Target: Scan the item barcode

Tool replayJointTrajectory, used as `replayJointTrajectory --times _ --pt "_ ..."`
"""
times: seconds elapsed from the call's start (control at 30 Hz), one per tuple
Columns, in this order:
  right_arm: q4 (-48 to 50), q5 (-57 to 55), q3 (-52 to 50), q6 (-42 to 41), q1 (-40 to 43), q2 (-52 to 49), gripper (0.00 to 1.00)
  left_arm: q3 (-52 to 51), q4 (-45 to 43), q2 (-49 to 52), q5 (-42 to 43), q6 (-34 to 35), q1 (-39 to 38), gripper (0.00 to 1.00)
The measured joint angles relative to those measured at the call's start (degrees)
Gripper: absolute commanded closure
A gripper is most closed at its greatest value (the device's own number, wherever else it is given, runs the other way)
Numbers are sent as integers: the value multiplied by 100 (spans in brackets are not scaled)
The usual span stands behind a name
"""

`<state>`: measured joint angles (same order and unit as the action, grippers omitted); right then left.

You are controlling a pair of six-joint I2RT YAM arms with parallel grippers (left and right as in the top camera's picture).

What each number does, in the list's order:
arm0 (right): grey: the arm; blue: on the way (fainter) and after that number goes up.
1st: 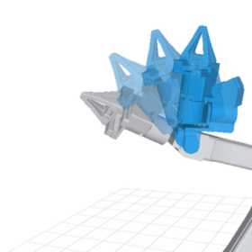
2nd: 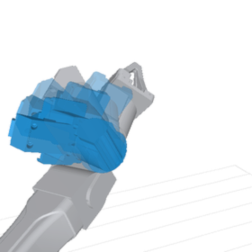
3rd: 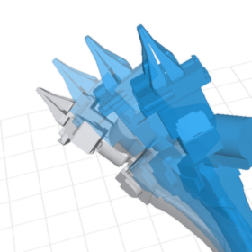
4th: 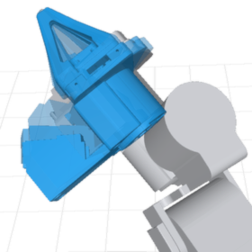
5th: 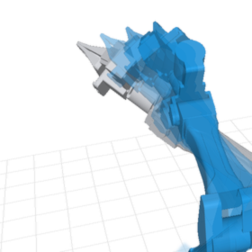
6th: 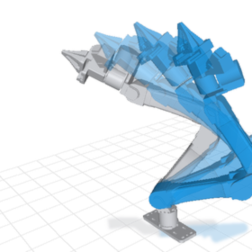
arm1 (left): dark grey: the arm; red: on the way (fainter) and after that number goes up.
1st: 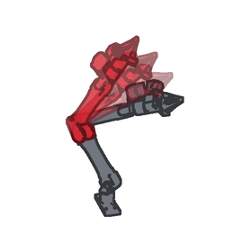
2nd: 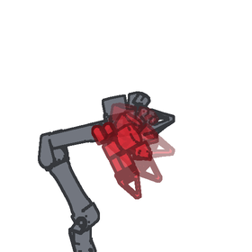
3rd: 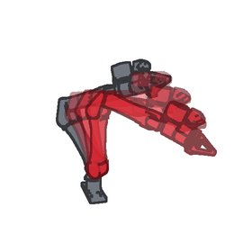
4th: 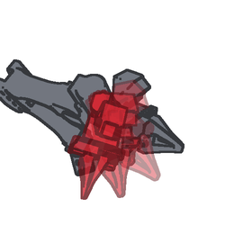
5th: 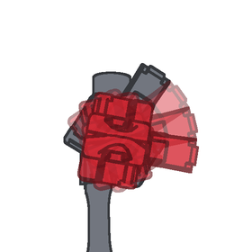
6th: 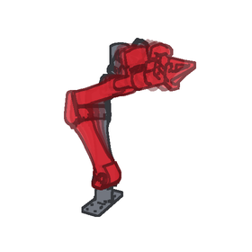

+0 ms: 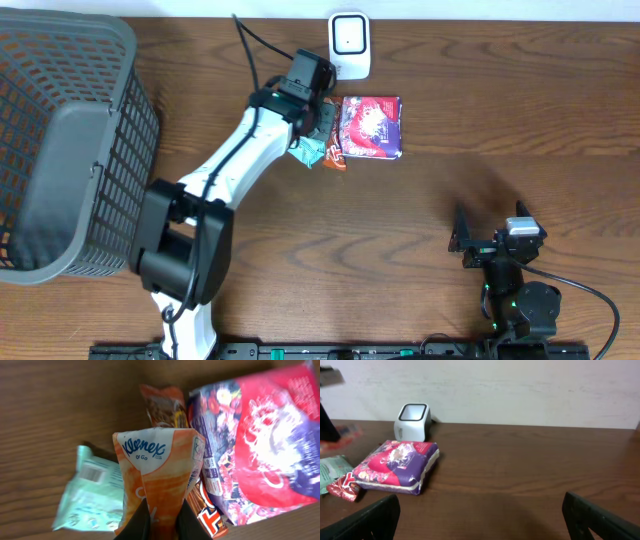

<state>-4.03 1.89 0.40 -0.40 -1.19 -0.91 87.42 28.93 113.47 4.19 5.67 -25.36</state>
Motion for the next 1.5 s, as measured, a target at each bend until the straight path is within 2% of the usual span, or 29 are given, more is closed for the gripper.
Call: replayJointTrajectory --times 0.03,0.07,0.43,0.47,0.5,0.53,0.7,0.93,1.23,1.5 --pt "0 0 0 0 0 0 1 0 -26 59 0 2 -26 57" --pt "0 0 0 0 0 0 1 0 -42 107 0 4 -50 49" --pt "0 0 0 0 0 0 1 -2 -72 70 2 -37 -94 48" --pt "0 0 0 0 0 0 1 -4 -70 4 0 -37 -94 45" --pt "0 0 0 0 0 0 1 -9 -66 -109 -7 -48 -90 14" --pt "0 0 0 0 0 0 1 -15 -66 -245 -33 -92 -83 2" --pt "0 0 0 0 0 0 1 -31 -63 -1318 -605 -76 140 2" --pt "2 0 0 0 0 0 1 -28 507 -2765 -1215 -76 1064 2" --pt "0 0 0 2 0 0 1 -28 1193 -2828 -1360 411 2072 2" --pt "0 -50 0 70 0 0 1 -28 1202 -2822 -1357 507 2341 2"
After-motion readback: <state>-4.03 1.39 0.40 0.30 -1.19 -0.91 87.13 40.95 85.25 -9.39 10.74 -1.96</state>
